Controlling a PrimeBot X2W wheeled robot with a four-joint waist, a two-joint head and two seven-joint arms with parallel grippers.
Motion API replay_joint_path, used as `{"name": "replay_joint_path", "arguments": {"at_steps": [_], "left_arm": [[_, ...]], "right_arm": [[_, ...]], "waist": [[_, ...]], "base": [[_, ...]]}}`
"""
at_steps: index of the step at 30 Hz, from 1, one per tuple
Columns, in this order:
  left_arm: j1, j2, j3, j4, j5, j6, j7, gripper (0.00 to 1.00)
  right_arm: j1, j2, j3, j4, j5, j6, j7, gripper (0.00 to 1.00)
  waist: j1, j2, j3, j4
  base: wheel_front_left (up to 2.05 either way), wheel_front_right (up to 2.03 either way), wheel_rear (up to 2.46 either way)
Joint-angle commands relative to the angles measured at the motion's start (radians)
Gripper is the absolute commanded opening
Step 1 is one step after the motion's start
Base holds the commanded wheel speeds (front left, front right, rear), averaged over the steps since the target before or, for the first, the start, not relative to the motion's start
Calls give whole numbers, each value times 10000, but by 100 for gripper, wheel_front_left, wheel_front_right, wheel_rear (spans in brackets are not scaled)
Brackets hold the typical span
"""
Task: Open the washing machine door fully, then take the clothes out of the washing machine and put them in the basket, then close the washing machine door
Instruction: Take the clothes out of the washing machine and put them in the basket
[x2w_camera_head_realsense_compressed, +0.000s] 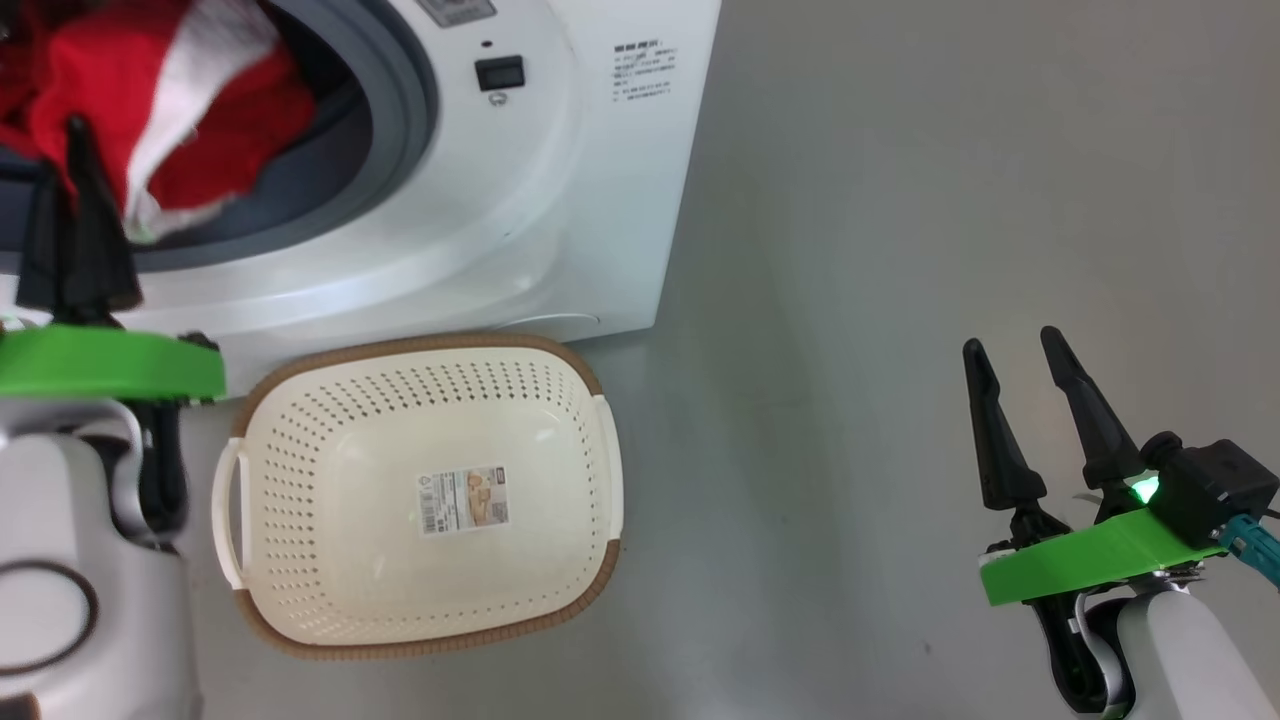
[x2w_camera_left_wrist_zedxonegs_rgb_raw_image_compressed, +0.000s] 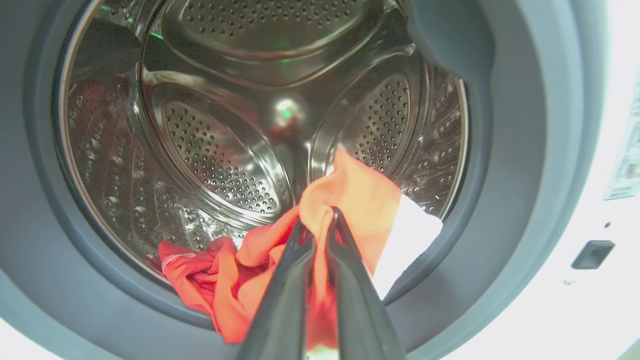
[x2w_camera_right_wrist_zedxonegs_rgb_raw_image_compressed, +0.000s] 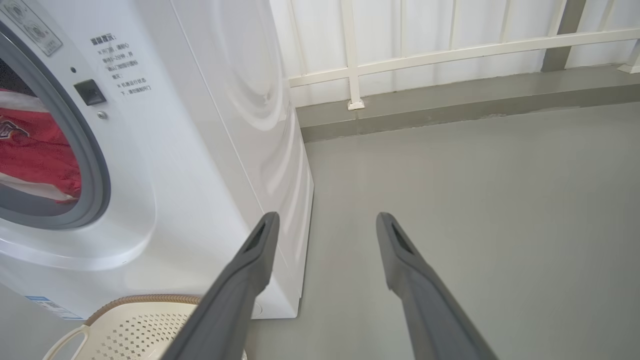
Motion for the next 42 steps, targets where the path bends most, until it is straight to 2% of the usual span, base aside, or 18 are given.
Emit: {"name": "replay_joint_path", "arguments": {"at_steps": [1, 14, 19, 28, 42], "left_arm": [[378, 276, 190, -551, 46, -61, -51, 0], [2809, -241, 1, -3720, -277, -66, -51, 0], [3298, -370, -75, -4381, -273, -66, -51, 0], [3590, -453, -211, -3648, -351, -66, -51, 0], [3537, -478, -988, -544, -356, -67, -51, 0]], "right_arm": [[150, -12, 175, -176, 47, 65, -63, 100], [495, 25, 104, -87, 81, 65, -63, 100], [572, 41, 40, -108, 93, 65, -63, 100], [495, 46, 75, -145, 80, 65, -63, 100], [194, 106, 111, -252, 109, 65, -63, 100]], "waist": [[0, 0, -196, 115], [0, 0, -770, 186], [0, 0, -795, 234], [0, 0, -645, 230], [0, 0, 153, 63]], "base": [[0, 0, 0], [0, 0, 0], [0, 0, 0], [0, 0, 0], [0, 0, 0]]}}
